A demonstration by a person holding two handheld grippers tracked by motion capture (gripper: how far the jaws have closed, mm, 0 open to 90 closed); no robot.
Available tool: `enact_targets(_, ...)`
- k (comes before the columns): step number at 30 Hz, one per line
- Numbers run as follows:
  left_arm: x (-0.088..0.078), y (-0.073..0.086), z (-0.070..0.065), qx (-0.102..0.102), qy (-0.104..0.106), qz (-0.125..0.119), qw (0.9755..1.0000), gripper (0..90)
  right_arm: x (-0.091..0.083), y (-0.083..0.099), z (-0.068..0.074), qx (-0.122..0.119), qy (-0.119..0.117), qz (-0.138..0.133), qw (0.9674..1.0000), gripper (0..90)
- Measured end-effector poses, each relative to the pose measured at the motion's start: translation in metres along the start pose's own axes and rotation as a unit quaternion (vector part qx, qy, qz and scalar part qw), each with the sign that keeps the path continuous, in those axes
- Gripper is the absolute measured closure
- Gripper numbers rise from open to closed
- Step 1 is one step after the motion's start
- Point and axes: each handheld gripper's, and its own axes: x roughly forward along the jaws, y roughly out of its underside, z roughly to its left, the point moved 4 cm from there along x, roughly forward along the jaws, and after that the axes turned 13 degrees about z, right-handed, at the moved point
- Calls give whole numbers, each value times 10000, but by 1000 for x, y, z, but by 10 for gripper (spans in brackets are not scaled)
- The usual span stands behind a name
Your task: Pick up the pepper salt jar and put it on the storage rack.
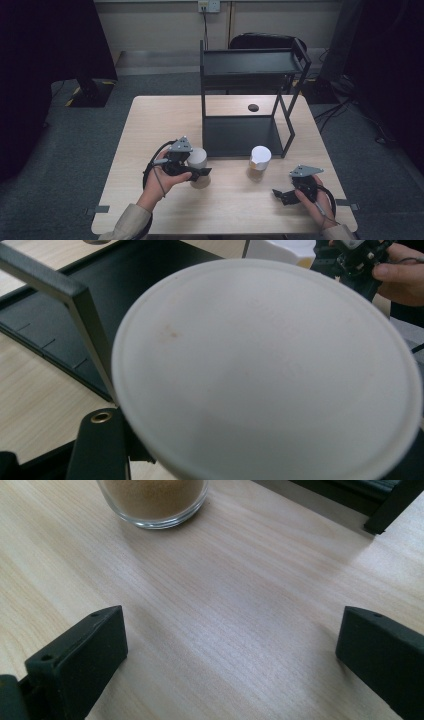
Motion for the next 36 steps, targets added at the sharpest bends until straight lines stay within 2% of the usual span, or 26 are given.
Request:
enact_targets(12,0,-31,5,90,106,73,9999,347,0,0,0,0,0,0,10000,0)
enact_targets(36,-3,-87,8,186,60,62,9998,347,0,0,0,2,-1,1,10000,0)
